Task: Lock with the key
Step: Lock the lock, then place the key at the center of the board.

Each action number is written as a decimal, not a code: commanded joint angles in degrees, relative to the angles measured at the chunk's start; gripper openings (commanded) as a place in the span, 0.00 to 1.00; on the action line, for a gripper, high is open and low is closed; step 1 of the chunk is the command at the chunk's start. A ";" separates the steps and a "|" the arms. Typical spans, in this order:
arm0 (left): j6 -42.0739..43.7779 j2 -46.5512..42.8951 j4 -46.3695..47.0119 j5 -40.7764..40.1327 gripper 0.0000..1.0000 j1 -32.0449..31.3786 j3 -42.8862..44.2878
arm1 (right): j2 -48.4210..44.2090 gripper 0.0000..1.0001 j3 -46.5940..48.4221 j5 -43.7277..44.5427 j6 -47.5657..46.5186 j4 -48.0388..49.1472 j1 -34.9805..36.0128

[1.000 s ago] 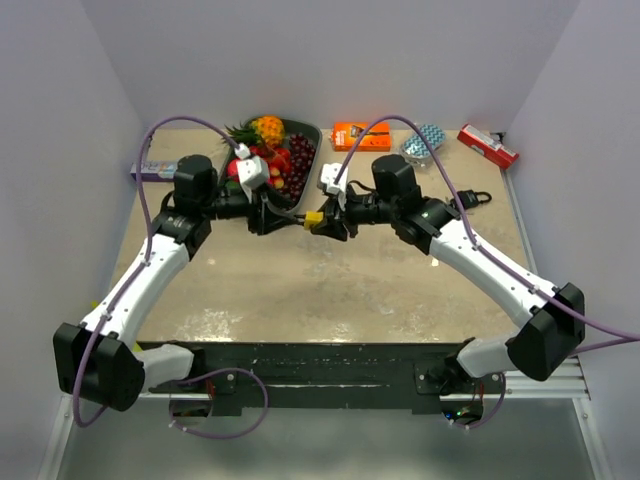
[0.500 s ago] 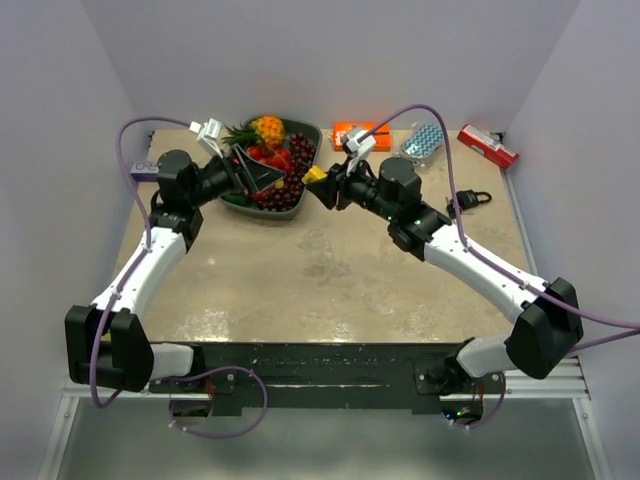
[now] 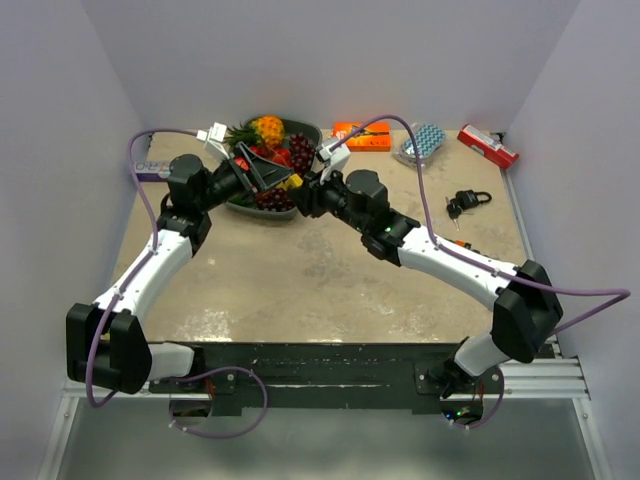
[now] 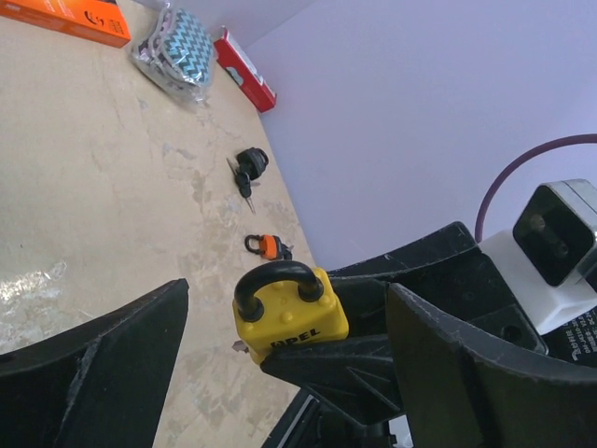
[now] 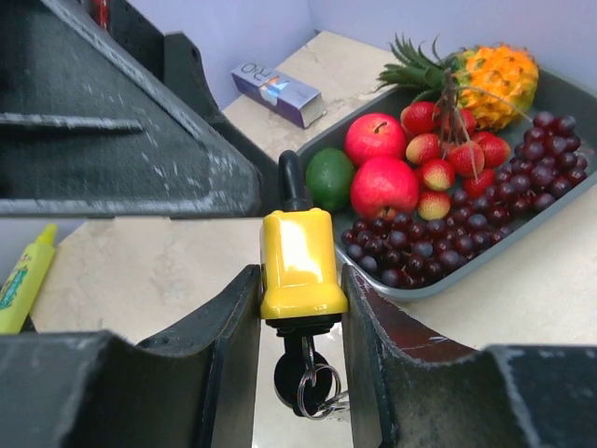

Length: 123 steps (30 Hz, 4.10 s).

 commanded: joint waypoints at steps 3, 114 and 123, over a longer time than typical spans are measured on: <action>-1.50 0.23 0.16 -1.22 0.86 -1.04 1.03 | -0.37 0.00 5.27 4.93 0.06 8.55 1.35; 43.29 5.50 -56.15 -1.12 0.00 44.92 23.69 | 29.24 0.00 18.26 -17.14 -4.07 4.86 14.18; 47.98 4.27 -59.78 -4.74 0.00 45.28 21.34 | 41.82 0.00 25.74 -11.25 -3.02 9.16 15.15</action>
